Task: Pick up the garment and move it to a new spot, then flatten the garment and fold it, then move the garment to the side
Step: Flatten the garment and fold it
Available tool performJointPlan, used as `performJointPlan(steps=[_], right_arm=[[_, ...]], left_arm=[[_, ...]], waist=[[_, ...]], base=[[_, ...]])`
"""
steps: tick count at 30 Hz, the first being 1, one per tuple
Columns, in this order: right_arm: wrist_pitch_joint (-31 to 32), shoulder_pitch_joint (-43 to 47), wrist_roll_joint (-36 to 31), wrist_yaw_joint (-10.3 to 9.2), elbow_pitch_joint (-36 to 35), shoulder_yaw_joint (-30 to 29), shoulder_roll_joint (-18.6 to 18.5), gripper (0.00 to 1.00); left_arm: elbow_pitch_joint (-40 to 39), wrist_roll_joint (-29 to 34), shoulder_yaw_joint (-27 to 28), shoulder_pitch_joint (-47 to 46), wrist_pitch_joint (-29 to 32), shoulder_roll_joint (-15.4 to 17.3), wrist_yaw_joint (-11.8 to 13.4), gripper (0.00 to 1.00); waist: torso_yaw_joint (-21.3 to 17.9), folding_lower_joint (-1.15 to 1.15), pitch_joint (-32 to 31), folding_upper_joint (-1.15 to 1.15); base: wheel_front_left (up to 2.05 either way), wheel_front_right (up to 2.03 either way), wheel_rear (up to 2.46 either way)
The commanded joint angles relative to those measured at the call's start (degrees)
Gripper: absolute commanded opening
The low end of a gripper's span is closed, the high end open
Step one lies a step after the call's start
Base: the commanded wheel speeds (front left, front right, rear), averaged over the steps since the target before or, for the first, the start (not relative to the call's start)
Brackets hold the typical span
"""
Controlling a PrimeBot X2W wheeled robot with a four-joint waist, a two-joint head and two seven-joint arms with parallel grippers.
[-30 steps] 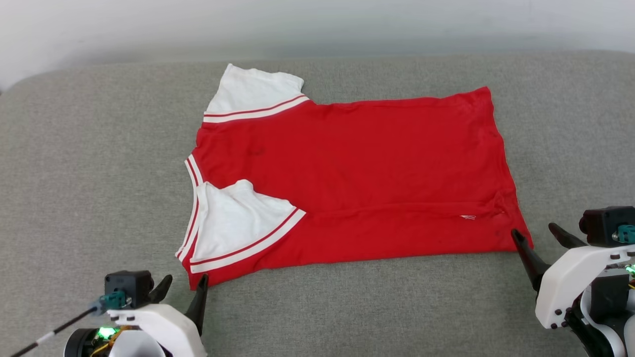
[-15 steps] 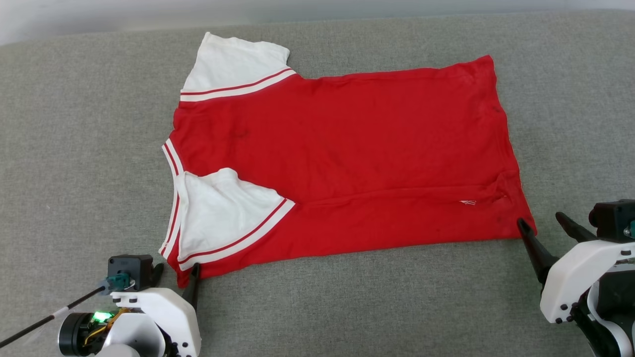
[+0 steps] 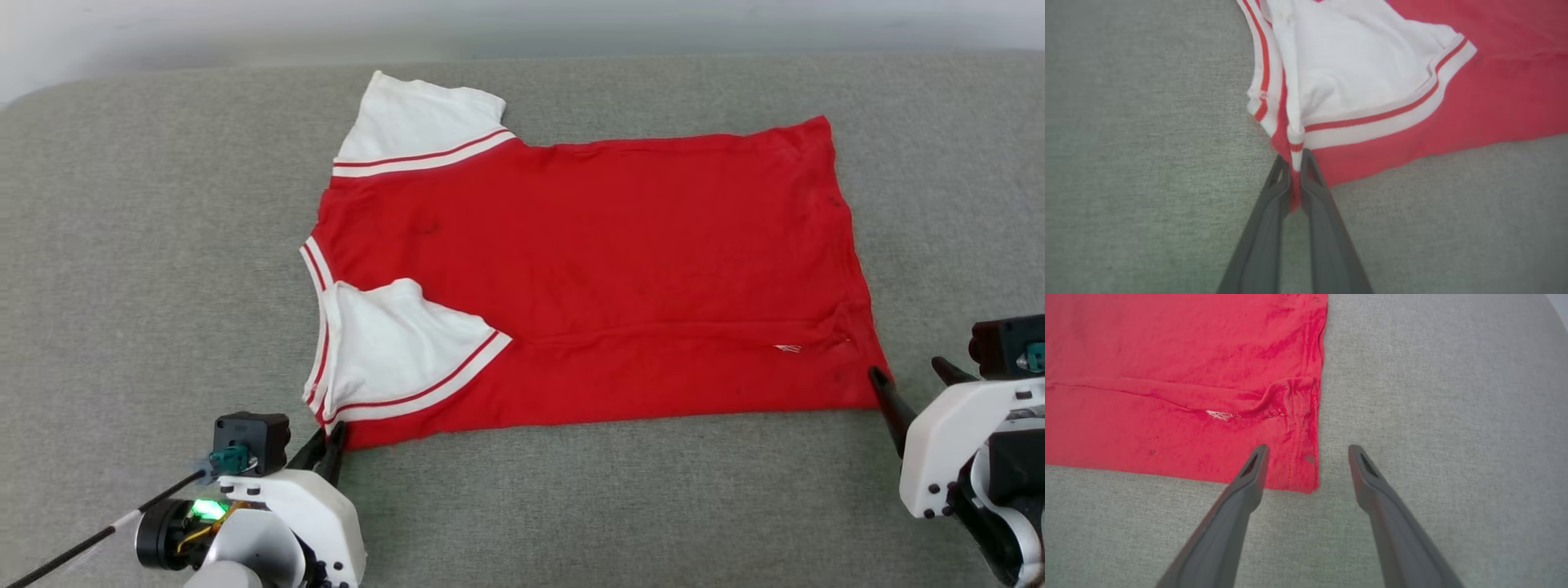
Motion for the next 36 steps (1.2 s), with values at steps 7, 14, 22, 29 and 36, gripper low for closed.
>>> performJointPlan(steps=[7, 14, 22, 29, 36], right_arm=[[4.5, -2.8, -2.3, -0.02, 5.4, -1.5, 2.1, 1.0], [5.6, -3.8, -4.7, -0.03, 10.2, -3.1, 3.0, 1.0], [8.1, -2.2, -4.7, -0.01, 15.0, -2.9, 5.2, 1.0], [7.5, -1.3, -4.3, -0.05, 15.4, -3.4, 4.5, 0.0], [6.4, -0.7, -2.1, -0.05, 12.3, -4.8, 2.9, 0.0]], left_arm=[[-6.7, 2.9, -0.5, -0.1, -1.4, 2.4, 0.6, 0.0], [-10.6, 4.2, -1.7, -0.5, -1.5, 2.0, 1.0, 0.0], [-10.5, 4.6, -1.8, -1.2, -2.2, 2.1, 0.8, 0.0], [-8.6, 5.5, -2.8, -0.5, -1.8, 3.2, 0.8, 0.0], [-7.6, 4.4, -2.5, 2.0, -1.1, 4.8, 0.9, 0.0]], waist=[[2.6, 0.0, -0.1, 0.0], [4.5, 0.0, 1.5, 0.0], [5.4, 0.0, 2.7, 0.0], [4.5, 0.0, 0.8, 0.0], [3.2, 0.0, -3.3, 0.0]], base=[[0.0, 0.0, 0.0], [0.0, 0.0, 0.0], [0.0, 0.0, 0.0], [0.0, 0.0, 0.0], [0.0, 0.0, 0.0]])
